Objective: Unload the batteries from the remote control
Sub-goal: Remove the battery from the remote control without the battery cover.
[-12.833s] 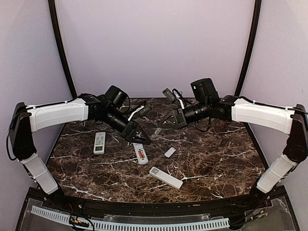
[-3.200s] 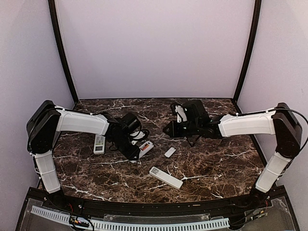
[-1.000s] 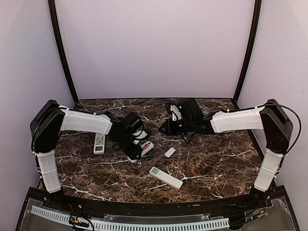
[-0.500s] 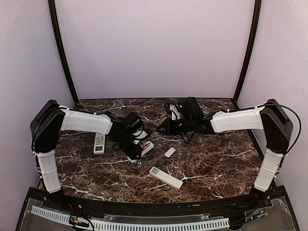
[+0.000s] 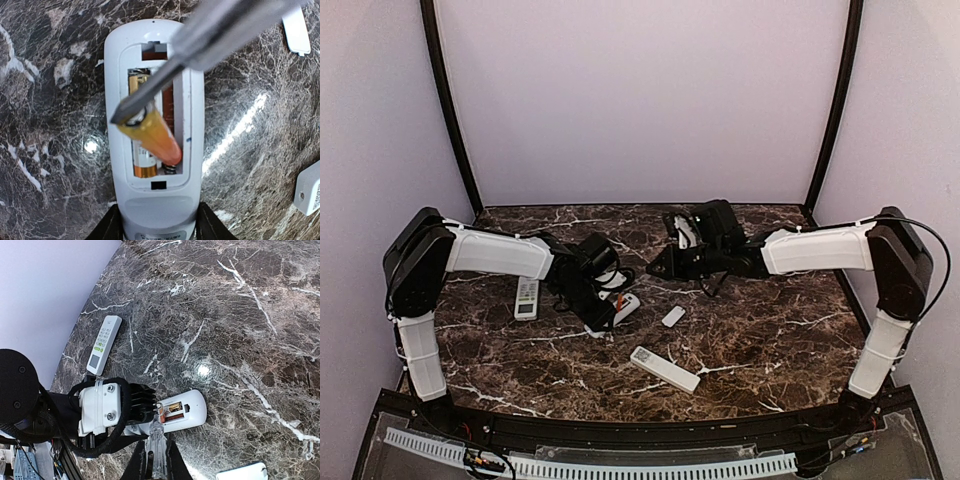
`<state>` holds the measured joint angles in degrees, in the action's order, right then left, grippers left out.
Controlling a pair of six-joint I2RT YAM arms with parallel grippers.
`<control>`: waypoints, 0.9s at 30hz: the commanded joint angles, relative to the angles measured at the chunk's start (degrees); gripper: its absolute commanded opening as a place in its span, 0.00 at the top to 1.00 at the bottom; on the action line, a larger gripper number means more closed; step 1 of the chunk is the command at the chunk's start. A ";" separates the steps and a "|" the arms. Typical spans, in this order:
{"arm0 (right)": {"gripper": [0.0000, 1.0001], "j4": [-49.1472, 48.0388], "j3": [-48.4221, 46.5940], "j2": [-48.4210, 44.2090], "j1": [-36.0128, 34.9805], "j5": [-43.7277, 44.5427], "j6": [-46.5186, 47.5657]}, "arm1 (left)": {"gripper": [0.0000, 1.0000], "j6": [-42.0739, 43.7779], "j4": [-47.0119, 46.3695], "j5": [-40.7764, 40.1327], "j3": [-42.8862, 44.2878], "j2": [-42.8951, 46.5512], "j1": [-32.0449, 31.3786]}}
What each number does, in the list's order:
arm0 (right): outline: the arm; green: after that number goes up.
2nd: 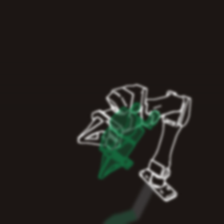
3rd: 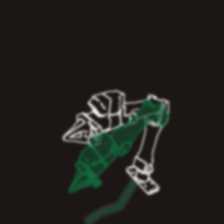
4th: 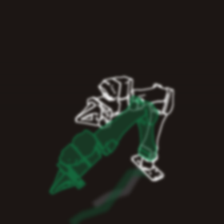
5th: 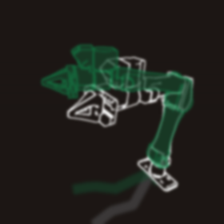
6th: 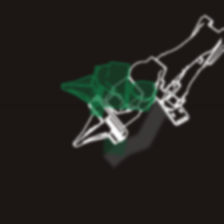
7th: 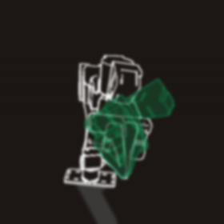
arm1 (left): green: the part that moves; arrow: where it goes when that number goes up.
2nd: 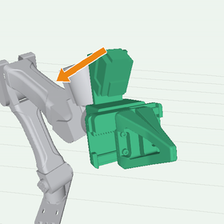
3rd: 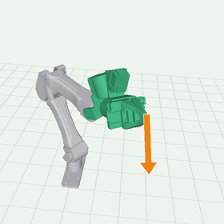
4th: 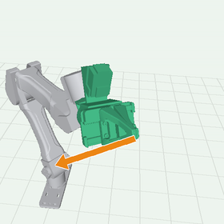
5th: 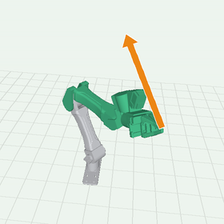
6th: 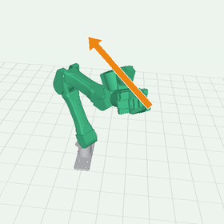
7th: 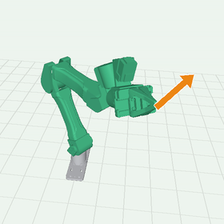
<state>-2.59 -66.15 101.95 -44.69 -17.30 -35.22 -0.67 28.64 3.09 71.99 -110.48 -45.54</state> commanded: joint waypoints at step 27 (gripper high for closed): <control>1.00 13.59 3.30 -5.73 -0.58 9.47 -2.27 | 0.67 0.32 3.69 -0.46 -0.18 -2.68 -0.49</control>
<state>7.62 -62.33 96.86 -44.88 -11.68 -37.45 -0.67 29.02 2.94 72.31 -110.67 -45.56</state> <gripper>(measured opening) 0.093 0.467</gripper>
